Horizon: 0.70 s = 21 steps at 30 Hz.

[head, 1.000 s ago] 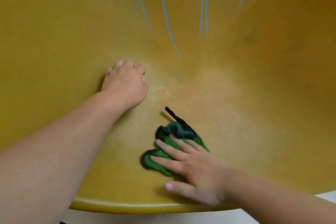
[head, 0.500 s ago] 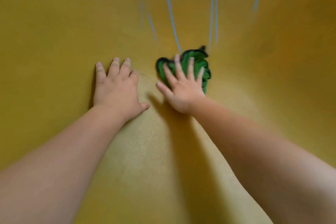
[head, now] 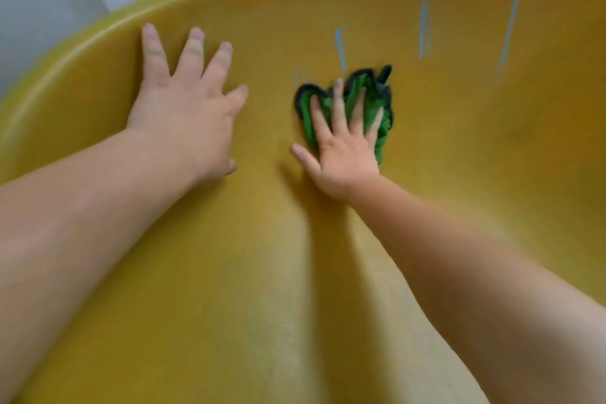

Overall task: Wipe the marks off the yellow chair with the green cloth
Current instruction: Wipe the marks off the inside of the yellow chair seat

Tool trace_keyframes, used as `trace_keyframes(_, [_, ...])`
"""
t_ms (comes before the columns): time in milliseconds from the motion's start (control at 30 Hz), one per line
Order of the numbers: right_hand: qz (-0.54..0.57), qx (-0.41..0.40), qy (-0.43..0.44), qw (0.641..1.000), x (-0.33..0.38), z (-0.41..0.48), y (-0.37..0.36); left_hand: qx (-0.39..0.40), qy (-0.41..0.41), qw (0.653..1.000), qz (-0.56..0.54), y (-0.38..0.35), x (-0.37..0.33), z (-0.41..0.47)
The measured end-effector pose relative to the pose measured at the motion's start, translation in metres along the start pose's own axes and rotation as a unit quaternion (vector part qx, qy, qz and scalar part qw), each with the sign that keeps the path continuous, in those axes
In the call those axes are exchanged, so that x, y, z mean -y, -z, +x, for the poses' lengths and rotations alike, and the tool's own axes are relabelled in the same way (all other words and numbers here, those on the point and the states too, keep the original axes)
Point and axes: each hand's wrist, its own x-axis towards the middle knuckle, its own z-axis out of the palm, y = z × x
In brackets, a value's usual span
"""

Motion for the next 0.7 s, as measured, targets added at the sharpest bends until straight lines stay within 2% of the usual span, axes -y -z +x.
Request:
trace_keyframes(100, [-0.003, 0.079, 0.193, 0.978, 0.037, -0.043, -0.014, -0.052, 0.01, 0.998, 0.036, 0.006, 0.026, 0.008])
trace_keyframes(167, [-0.029, 0.079, 0.265, 0.961, 0.01, -0.039, -0.008, -0.079, 0.034, 0.996, 0.022, 0.007, 0.044, 0.008])
trace_keyframes(200, [-0.055, 0.058, 0.274, 0.959, -0.012, -0.029, -0.005, -0.079, 0.045, 0.996, -0.002, 0.007, 0.052, 0.008])
trace_keyframes(333, [-0.146, -0.051, 0.147, 0.977, -0.078, 0.022, 0.021, -0.06, 0.059, 0.991, -0.105, 0.009, 0.06, 0.009])
trace_keyframes(433, [-0.097, -0.129, 0.023, 0.987, -0.038, 0.053, 0.03, -0.051, 0.072, 0.989, -0.115, 0.012, 0.056, 0.01])
trace_keyframes(500, [-0.029, -0.135, -0.034, 0.99, 0.012, 0.06, 0.028, -0.04, 0.074, 0.99, -0.117, 0.013, 0.054, 0.011])
trace_keyframes(533, [-0.006, -0.124, -0.009, 0.992, 0.038, 0.055, 0.022, -0.038, 0.076, 0.989, -0.12, 0.013, 0.054, 0.011])
trace_keyframes(600, [0.015, -0.076, 0.117, 0.99, 0.076, 0.031, 0.006, -0.038, 0.079, 0.989, -0.122, 0.014, 0.053, 0.01])
trace_keyframes(667, [-0.012, -0.05, 0.237, 0.97, 0.072, 0.017, -0.002, -0.032, 0.08, 0.989, -0.123, 0.016, 0.052, 0.009])
trace_keyframes(700, [-0.033, -0.062, 0.274, 0.959, 0.052, 0.023, 0.0, -0.026, 0.08, 0.989, -0.124, 0.017, 0.053, 0.008])
